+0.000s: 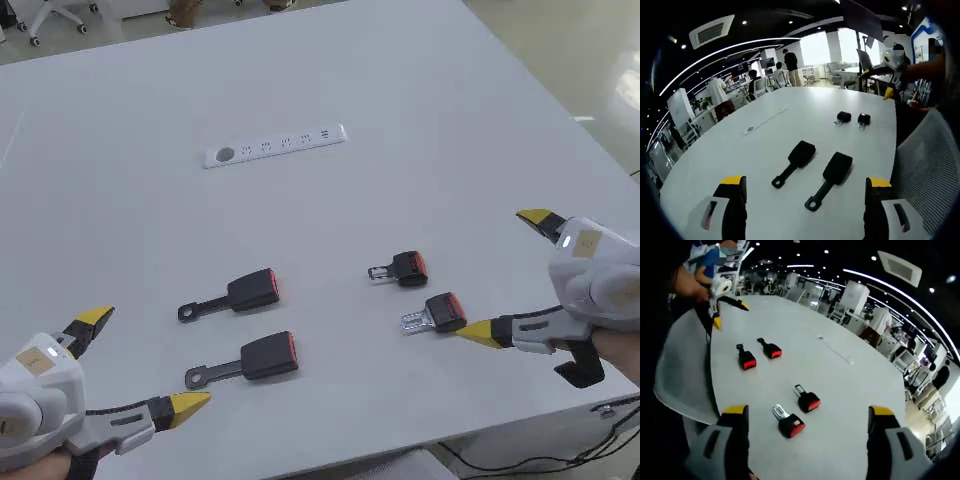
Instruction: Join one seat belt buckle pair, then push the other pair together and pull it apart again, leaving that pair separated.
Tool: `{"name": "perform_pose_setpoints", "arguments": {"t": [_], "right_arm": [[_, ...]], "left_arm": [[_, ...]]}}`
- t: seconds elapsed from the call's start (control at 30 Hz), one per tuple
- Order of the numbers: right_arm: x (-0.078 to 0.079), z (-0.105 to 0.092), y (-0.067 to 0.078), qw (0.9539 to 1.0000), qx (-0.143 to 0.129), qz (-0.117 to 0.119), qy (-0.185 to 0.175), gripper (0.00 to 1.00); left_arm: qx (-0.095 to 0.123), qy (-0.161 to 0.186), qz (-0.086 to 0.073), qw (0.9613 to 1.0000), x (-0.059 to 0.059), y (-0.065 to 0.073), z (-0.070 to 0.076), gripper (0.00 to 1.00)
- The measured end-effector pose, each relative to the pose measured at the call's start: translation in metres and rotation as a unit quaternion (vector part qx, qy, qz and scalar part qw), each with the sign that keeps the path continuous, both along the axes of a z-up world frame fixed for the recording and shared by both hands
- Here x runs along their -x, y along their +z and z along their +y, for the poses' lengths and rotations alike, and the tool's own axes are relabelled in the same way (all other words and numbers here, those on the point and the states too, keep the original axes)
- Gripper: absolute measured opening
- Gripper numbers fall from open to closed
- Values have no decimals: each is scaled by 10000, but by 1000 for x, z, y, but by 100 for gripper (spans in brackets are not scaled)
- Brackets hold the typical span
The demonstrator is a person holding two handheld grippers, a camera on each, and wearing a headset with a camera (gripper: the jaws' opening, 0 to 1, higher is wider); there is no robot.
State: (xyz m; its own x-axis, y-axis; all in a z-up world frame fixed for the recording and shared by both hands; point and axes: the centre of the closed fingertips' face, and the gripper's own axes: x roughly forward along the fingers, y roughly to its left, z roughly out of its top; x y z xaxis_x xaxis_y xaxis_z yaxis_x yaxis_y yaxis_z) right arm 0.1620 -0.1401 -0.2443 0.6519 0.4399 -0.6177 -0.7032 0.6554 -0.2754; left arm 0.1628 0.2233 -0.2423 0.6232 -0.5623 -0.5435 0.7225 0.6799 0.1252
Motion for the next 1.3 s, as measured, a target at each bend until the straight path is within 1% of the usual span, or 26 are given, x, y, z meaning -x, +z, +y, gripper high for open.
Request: {"name": "perform_pose_setpoints", "arguments": {"t": [0.03, 0.07, 0.1, 0.2, 0.37, 0.43, 0.57, 0.63, 0.7, 0.9, 0.93, 0.97, 1.0, 1.03, 1.07, 1.13, 1.17, 1.23, 1.27, 1.3], "right_arm": [[1, 1, -2, 10000, -4, 61, 8, 100], [1, -1, -4, 9999, 97, 80, -20, 100], [1, 0, -4, 9999, 126, 65, 8, 100], [1, 2, -6, 9998, 145, 115, 59, 100], [-2, 6, -8, 9998, 129, 130, 114, 100], [-3, 7, -8, 9998, 89, 121, 97, 100], [-3, 9, -8, 9999, 13, 127, 65, 100], [-2, 8, -8, 9999, -9, 128, 34, 100], [-1, 7, -9, 9998, -99, 167, -20, 100], [2, 5, -10, 9996, -187, 196, -95, 100], [2, 4, -12, 9995, -192, 211, -154, 100], [2, 4, -12, 9995, -192, 214, -152, 100], [2, 5, -12, 9995, -192, 209, -144, 100], [2, 5, -12, 9995, -188, 210, -141, 100], [2, 5, -12, 9995, -180, 202, -146, 100], [2, 6, -12, 9995, -204, 203, -158, 100], [2, 7, -11, 9994, -223, 203, -162, 100], [2, 8, -12, 9994, -226, 215, -158, 100], [2, 8, -12, 9994, -224, 225, -153, 99], [2, 9, -12, 9994, -216, 225, -152, 99]], "left_arm": [[36, 31, 40, 10000, 1, -1, 2, 100], [89, 80, 66, 9999, 2, 0, 4, 100], [102, 94, 65, 9999, 2, 0, 6, 100], [67, 133, 4, 9999, 1, 1, 14, 100], [71, 243, -10, 9997, 1, 0, 21, 100], [50, 243, -28, 9997, 3, 1, 20, 100], [-41, 175, 12, 9998, 7, -3, 18, 100], [-54, 157, 31, 9999, 9, -3, 17, 100], [-76, 140, 47, 9999, 10, -3, 14, 100], [-115, 99, 79, 9999, 11, -6, 13, 100], [-125, 91, 79, 9998, 11, -7, 13, 100], [-173, 68, 65, 9998, 11, -8, 14, 100], [-284, 77, 39, 9996, 10, -9, 16, 100], [-216, 94, 53, 9997, 9, -8, 17, 100], [-26, 134, 117, 9998, 9, -7, 14, 100], [-185, 147, -11, 9997, 6, -5, 17, 100], [-322, 136, -24, 9994, 5, -5, 19, 100], [-352, 141, 29, 9993, 4, -6, 19, 100], [-362, 158, 122, 9991, 3, -7, 20, 100], [-351, 203, 382, 9984, 6, -13, 20, 100]]}}
